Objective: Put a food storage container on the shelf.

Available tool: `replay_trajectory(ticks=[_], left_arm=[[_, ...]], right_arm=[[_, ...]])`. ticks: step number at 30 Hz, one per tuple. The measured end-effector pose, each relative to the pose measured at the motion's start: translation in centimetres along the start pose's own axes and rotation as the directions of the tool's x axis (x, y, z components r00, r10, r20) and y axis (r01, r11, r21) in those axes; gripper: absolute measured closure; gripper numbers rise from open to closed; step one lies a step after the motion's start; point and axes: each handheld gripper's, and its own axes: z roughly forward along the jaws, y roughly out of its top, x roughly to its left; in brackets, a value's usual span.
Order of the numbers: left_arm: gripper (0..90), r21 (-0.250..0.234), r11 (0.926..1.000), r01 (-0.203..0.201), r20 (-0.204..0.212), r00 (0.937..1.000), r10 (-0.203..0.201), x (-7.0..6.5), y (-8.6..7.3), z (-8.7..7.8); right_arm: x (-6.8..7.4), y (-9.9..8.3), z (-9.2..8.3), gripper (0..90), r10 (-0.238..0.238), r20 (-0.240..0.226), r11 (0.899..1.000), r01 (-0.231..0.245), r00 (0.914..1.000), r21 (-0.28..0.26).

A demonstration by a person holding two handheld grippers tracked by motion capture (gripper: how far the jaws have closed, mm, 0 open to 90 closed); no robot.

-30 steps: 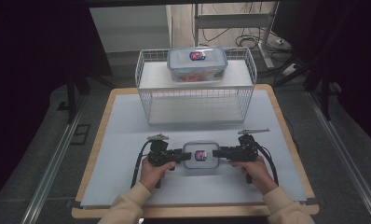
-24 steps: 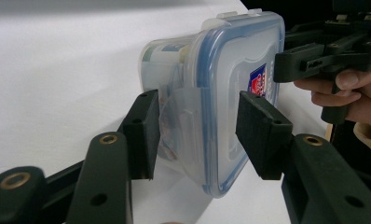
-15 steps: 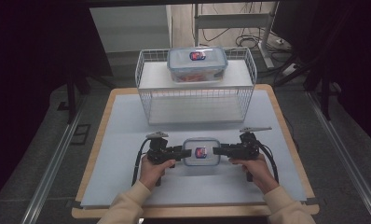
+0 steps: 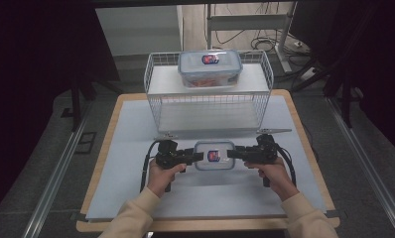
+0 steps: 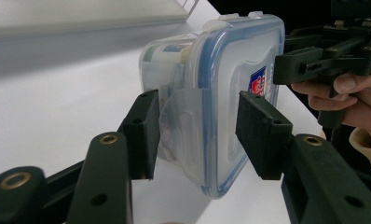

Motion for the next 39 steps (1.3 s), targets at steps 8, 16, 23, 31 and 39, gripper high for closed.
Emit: replay_trajectory(ticks=[8, 16, 23, 31, 39], left_arm=[[51.2, -0.023, 0.9995, -0.019, -0.002, 0.9998, 0.019, -0.6, 2.2, -0.9], [51.3, -0.049, 0.997, -0.059, -0.008, 0.9982, 0.059, -1.3, 5.0, -1.9], [51.3, -0.079, 0.9925, -0.093, -0.018, 0.9956, 0.092, -2.2, 7.4, -3.1], [51.3, -0.107, 0.9871, -0.119, -0.029, 0.9927, 0.117, -2.9, 10.1, -4.3], [51.2, -0.132, 0.9806, -0.145, -0.04, 0.9893, 0.141, -3.5, 12.7, -5.5]], right_arm=[[0.8, 2.1, -0.7, 54.1, -0.031, -0.001, 0.999, 0.031, 0.9995, -0.026], [1.4, 4.6, -1.6, 54.1, -0.051, -0.008, 0.997, 0.05, 0.9987, -0.063], [2.4, 7.3, -2.4, 54.0, -0.08, -0.006, 0.993, 0.079, 0.9968, -0.085], [3.3, 10.2, -3.1, 54.1, -0.104, -0.008, 0.989, 0.103, 0.9945, -0.102], [4.4, 13.2, -3.8, 54.1, -0.139, -0.002, 0.984, 0.137, 0.9904, -0.114]])
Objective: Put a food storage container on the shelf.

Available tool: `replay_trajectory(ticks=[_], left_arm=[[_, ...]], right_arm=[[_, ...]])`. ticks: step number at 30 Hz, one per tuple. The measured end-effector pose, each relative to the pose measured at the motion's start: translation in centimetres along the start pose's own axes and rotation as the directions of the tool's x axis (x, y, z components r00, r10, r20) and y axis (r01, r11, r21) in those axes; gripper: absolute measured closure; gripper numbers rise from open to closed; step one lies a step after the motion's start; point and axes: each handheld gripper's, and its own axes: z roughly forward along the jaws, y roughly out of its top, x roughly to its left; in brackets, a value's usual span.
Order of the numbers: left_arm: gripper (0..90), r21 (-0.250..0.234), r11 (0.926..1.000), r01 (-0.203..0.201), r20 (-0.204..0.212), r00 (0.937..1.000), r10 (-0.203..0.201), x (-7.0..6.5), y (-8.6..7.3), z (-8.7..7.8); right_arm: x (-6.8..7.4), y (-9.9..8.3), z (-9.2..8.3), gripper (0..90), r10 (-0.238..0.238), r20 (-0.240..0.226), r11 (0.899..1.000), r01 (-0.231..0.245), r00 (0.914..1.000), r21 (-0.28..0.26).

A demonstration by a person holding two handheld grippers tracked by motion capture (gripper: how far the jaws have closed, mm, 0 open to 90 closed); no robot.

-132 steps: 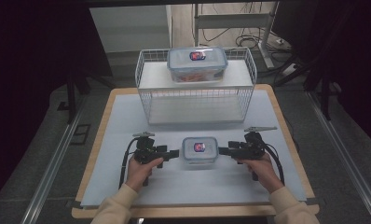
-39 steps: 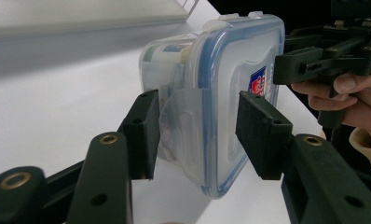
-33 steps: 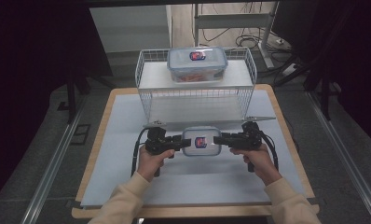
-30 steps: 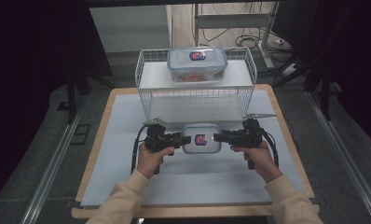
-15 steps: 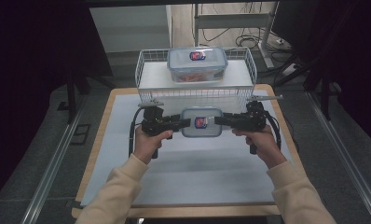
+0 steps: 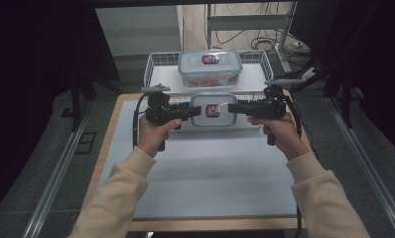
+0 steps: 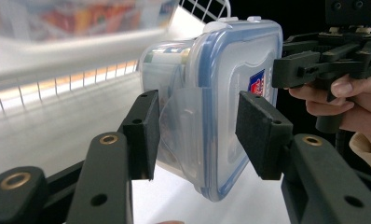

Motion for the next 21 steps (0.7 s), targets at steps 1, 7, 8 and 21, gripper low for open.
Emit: replay_trajectory(ticks=[1, 7, 8, 21], left_arm=[[51.3, -0.006, 1.0, -0.003, 0.0, 1.0, 0.003, 0.0, 0.4, -0.1], [51.2, -0.029, 0.9993, -0.022, 0.001, 0.9997, 0.022, -0.2, 2.7, -0.8], [51.2, -0.029, 0.9992, -0.026, 0.001, 0.9997, 0.026, -0.1, 3.1, -0.8], [51.2, -0.041, 0.9987, -0.032, -0.003, 0.9995, 0.032, 0.6, 5.8, -0.9]], right_arm=[[0.1, 0.3, 0.0, 54.1, -0.003, 0.001, 1.0, 0.003, 1.0, -0.002], [0.7, 3.0, -0.4, 54.0, -0.032, 0.009, 0.999, 0.032, 0.9995, -0.009], [0.8, 3.4, -0.4, 54.0, -0.037, 0.01, 0.999, 0.037, 0.9993, -0.008], [0.6, 6.5, -0.3, 54.0, -0.053, 0.017, 0.998, 0.053, 0.9984, -0.017]])
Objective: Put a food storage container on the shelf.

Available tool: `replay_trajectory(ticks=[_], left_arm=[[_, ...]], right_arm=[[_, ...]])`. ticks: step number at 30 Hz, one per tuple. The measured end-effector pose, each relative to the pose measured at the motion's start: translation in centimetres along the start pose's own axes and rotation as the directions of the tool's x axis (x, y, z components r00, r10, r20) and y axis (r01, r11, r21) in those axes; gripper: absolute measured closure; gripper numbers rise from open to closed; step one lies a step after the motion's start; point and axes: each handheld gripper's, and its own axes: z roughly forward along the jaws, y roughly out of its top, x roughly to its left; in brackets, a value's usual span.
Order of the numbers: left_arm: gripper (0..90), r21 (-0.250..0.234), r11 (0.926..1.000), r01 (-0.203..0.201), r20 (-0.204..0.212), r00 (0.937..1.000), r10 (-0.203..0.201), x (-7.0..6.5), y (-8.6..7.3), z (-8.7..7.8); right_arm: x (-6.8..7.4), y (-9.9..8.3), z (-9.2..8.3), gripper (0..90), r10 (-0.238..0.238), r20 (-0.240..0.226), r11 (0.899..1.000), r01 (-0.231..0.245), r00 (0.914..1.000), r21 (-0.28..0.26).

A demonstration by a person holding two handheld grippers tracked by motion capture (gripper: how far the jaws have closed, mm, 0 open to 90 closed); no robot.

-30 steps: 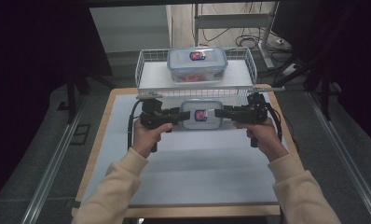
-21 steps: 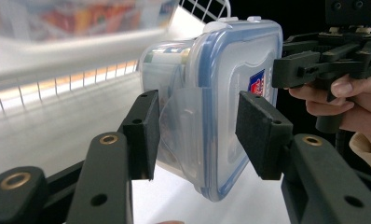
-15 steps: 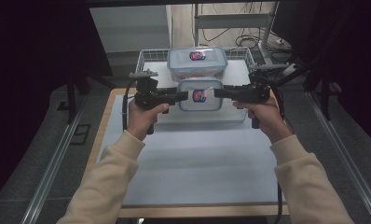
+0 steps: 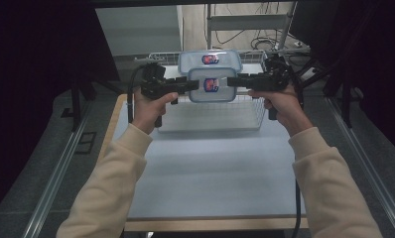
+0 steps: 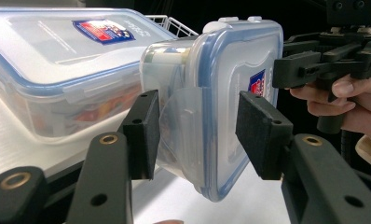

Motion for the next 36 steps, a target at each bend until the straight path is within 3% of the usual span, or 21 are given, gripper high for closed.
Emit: replay_trajectory(ticks=[13, 24, 31, 36], left_arm=[[51.2, -0.009, 0.9999, -0.007, 0.004, 1.0, 0.007, 1.2, 2.3, 0.1], [51.2, -0.024, 0.9997, 0.001, 0.012, 0.9999, -0.001, 3.4, 4.4, 0.0], [51.1, -0.026, 0.9996, 0.015, 0.008, 0.9999, -0.015, 4.4, 5.6, 0.6], [51.1, -0.034, 0.9987, 0.037, 0.0, 0.9993, -0.038, 5.5, 6.3, 2.0]], right_arm=[[-0.6, 2.2, 0.7, 54.0, 0.002, 0.002, 1.0, -0.002, 1.0, -0.01], [-1.1, 5.0, 2.2, 53.9, -0.001, 0.017, 1.0, 0.002, 0.9998, -0.014], [-2.0, 6.5, 2.9, 53.9, -0.003, 0.015, 1.0, 0.003, 0.9999, -0.004], [-3.7, 7.5, 3.4, 53.3, 0.003, 0.021, 1.0, -0.003, 0.9998, 0.004]])
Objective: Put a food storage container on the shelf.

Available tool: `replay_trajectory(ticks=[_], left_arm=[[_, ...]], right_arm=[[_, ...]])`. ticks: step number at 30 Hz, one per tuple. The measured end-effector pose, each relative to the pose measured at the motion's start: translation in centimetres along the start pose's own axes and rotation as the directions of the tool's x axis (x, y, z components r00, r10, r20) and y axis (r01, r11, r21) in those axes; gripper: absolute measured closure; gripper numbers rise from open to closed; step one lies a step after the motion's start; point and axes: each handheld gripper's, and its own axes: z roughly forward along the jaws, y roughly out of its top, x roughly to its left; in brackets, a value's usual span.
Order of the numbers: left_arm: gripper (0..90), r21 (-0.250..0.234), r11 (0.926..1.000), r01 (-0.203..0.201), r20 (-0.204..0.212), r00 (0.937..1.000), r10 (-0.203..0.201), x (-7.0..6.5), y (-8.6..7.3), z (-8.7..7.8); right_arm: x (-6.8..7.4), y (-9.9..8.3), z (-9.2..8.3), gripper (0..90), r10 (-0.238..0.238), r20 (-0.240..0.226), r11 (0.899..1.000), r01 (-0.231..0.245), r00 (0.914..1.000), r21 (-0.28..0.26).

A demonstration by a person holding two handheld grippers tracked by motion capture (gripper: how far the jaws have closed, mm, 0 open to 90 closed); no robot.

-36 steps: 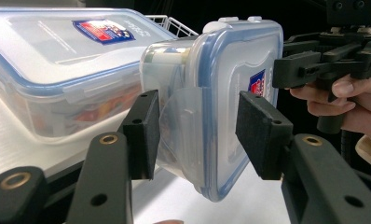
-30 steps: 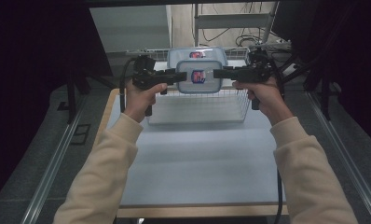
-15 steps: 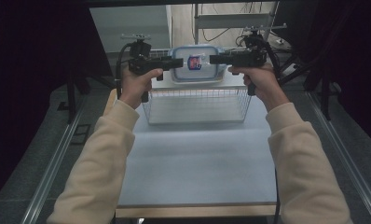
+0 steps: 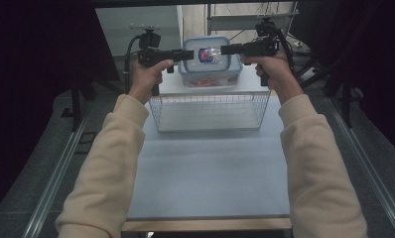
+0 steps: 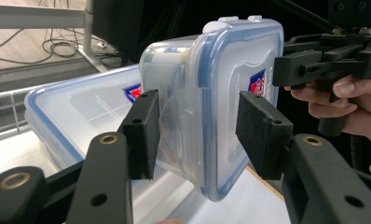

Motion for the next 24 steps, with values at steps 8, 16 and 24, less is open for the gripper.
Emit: replay_trajectory(ticks=[8, 16, 24], left_arm=[[50.8, 0.018, 0.9993, 0.032, -0.01, 0.9995, -0.032, 1.3, 0.5, 1.7], [50.6, -0.006, 0.9947, 0.103, -0.023, 0.9944, -0.103, 2.6, 1.0, 2.9], [44.8, -0.011, 0.9842, 0.177, -0.006, 0.9842, -0.177, 3.6, 0.6, 3.7]], right_arm=[[-2.5, 0.2, 0.9, 53.2, 0.044, -0.001, 0.999, -0.044, 0.999, 0.006], [-4.2, 0.5, 2.0, 52.4, 0.119, 0.019, 0.993, -0.118, 0.9928, -0.013], [-4.2, 0.4, 2.6, 49.7, 0.156, 0.043, 0.988, -0.155, 0.9868, -0.019]])
